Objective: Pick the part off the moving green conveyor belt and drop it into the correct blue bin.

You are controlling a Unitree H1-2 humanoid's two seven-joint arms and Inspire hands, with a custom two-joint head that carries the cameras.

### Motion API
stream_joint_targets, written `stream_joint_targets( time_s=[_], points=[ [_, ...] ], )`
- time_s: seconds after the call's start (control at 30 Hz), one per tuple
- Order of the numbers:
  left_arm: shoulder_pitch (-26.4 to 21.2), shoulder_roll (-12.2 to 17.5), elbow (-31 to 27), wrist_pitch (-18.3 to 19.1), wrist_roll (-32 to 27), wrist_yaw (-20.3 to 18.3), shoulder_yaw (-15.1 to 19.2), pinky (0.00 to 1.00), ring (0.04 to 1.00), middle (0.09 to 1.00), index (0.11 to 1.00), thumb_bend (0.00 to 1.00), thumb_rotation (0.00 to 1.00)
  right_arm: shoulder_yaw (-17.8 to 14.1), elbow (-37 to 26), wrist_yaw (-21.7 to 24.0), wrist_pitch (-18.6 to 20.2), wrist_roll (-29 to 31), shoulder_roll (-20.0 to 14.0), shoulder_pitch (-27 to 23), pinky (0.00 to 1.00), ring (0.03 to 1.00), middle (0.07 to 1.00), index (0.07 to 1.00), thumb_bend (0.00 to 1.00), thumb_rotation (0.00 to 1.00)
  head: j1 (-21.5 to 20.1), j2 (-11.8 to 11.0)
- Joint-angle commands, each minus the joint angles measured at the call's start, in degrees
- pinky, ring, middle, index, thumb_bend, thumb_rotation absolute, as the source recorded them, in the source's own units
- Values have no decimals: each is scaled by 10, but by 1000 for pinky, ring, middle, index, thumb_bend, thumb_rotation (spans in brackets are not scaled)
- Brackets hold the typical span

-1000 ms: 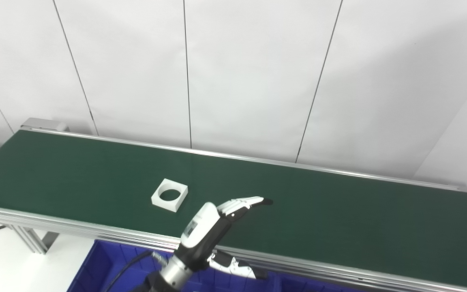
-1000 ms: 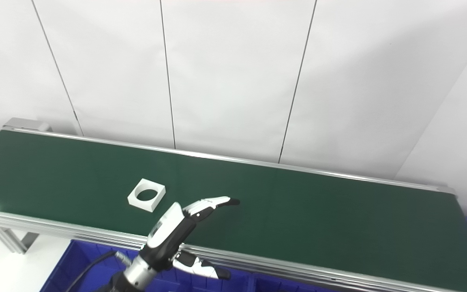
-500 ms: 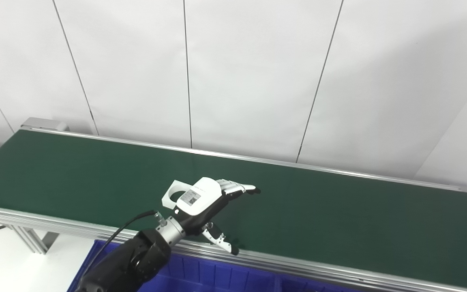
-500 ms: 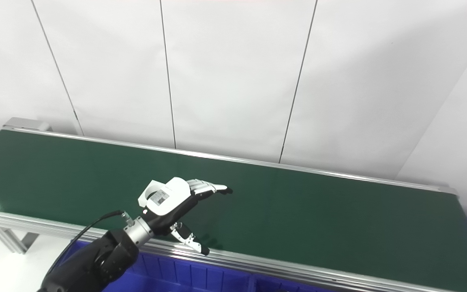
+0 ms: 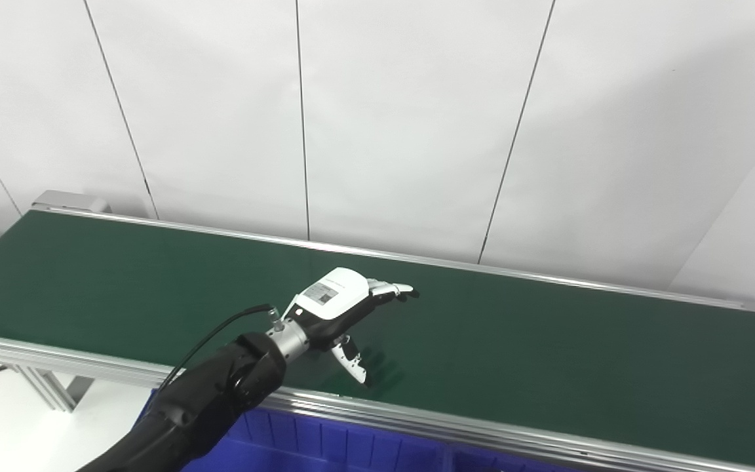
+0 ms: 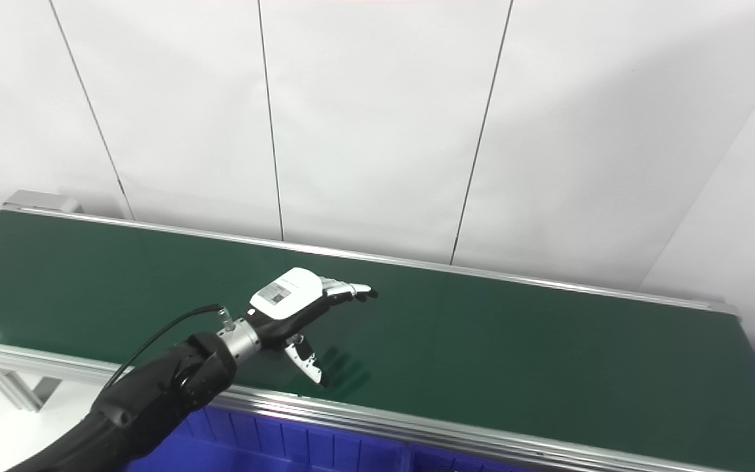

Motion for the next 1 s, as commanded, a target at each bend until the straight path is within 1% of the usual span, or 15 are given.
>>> stream_joint_targets(
  time_s=[0.0, 0.07, 0.13, 0.2, 0.3, 0.37, 0.43, 0.63, 0.77, 0.83, 0.97],
  points=[
    [-41, -3, -8, 7, -1, -12, 4, 686, 765, 824, 866, 1000, 1, 0, -11, -5, -21, 0, 2, -7, 807, 823, 897, 843, 840, 1000, 0, 0],
    [-47, -9, -7, 16, -6, -26, 6, 674, 769, 830, 871, 1000, 0, 1, -9, -8, -21, -2, 2, -9, 804, 821, 895, 842, 844, 1000, 1, 0],
    [-52, -12, -5, 17, -8, -33, 6, 677, 773, 833, 871, 1000, 0, 2, -7, -9, -21, -3, 3, -9, 805, 821, 894, 842, 850, 1000, 1, -1],
    [-60, -16, -6, 23, -11, -50, 6, 656, 780, 839, 875, 1000, 0, 1, -4, -8, -21, -1, 4, -10, 809, 821, 894, 842, 855, 1000, 1, -1],
    [-71, -25, -15, 48, -20, -94, 7, 633, 791, 855, 891, 1000, 0, 2, -3, -9, -21, -1, 6, -11, 817, 827, 894, 841, 861, 1000, -1, -2],
    [-77, -29, -20, 66, -20, -121, 6, 612, 781, 871, 909, 1000, 0, 2, -3, -8, -21, -1, 7, -11, 830, 835, 895, 842, 852, 1000, -3, -2],
    [-83, -30, -20, 77, -15, -138, 3, 614, 781, 878, 915, 1000, 0, 2, -2, -8, -21, -1, 8, -12, 837, 836, 895, 842, 848, 1000, -3, -2],
    [-101, -28, -2, 82, -1, -148, -12, 648, 803, 871, 901, 1000, 0, 5, -5, -13, -21, -5, 9, -11, 840, 836, 894, 841, 840, 1000, -7, -1],
    [-110, -24, 5, 86, 11, -149, -20, 622, 791, 870, 901, 1000, 0, 7, -6, -14, -21, -4, 8, -12, 838, 838, 893, 836, 839, 1000, -7, -1],
    [-114, -22, 13, 82, 16, -147, -24, 615, 788, 868, 903, 1000, 0, 7, -6, -14, -21, -4, 8, -12, 835, 837, 895, 836, 842, 1000, -7, -1],
    [-122, -18, 24, 79, 27, -141, -33, 631, 794, 863, 897, 1000, 0, 7, -10, -14, -21, -3, 9, -10, 824, 833, 895, 832, 854, 997, -10, 1]
  ],
)
